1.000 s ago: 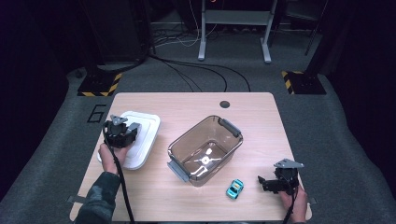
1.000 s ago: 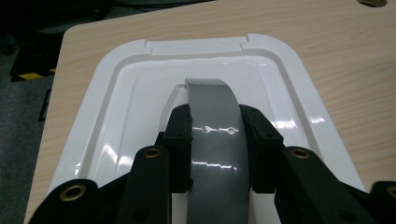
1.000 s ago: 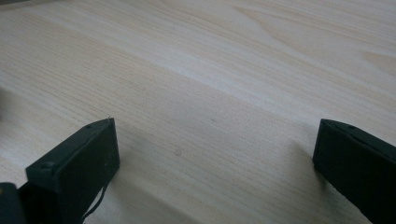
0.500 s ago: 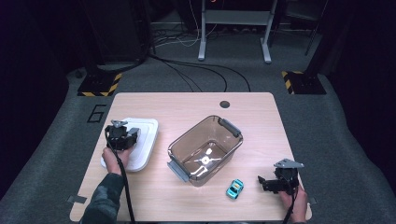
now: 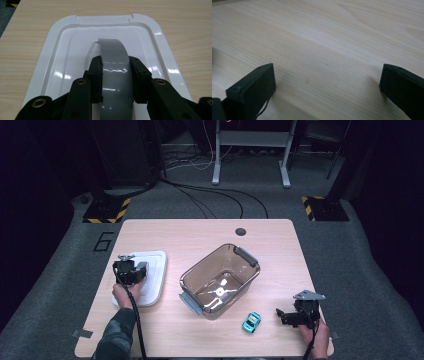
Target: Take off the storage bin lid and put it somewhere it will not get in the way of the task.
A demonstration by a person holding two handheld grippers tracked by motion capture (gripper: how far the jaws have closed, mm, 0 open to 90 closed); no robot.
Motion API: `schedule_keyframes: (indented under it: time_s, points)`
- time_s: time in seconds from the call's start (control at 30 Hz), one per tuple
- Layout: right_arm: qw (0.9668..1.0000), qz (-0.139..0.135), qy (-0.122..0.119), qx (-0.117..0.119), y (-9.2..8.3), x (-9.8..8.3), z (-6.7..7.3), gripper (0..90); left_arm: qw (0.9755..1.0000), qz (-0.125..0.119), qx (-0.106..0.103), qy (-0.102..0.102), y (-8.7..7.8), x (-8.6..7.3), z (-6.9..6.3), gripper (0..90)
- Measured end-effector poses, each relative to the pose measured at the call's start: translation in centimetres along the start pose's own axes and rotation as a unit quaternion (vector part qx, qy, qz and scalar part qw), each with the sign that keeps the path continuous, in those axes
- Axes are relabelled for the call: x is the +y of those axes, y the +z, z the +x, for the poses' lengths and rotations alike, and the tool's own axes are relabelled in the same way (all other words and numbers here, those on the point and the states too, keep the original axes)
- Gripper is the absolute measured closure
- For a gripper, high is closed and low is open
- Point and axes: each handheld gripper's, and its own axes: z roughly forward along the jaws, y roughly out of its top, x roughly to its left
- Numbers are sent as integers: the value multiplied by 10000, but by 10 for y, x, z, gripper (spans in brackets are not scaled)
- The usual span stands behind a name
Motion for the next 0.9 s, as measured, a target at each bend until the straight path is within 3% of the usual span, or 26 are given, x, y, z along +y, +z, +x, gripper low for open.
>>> schedule_keyframes:
  time_s: [0.23, 0.37, 0.53, 0.77, 0.83, 0.9]
  points:
    - [10000, 2, 3, -1, 0, 0, 0, 0, 9999, 55, 32, -79, 8, -6, 1, 665]
    - [10000, 1, 1, -1, 0, 0, 0, 0, 9999, 37, 64, 73, 10, -5, 1, 662]
    - [10000, 1, 2, 0, 0, 0, 0, 0, 9997, 207, 7, 159, 17, -6, 3, 660]
    - [10000, 8, 2, 3, 0, 0, 0, 0, 9995, 227, -20, 221, 22, -2, 5, 661]
    - [10000, 6, 2, 2, 0, 0, 0, 0, 9995, 235, -15, 219, 22, -2, 5, 650]
    - [10000, 7, 0, 3, 0, 0, 0, 0, 9994, 279, -17, 188, 21, 0, 6, 585]
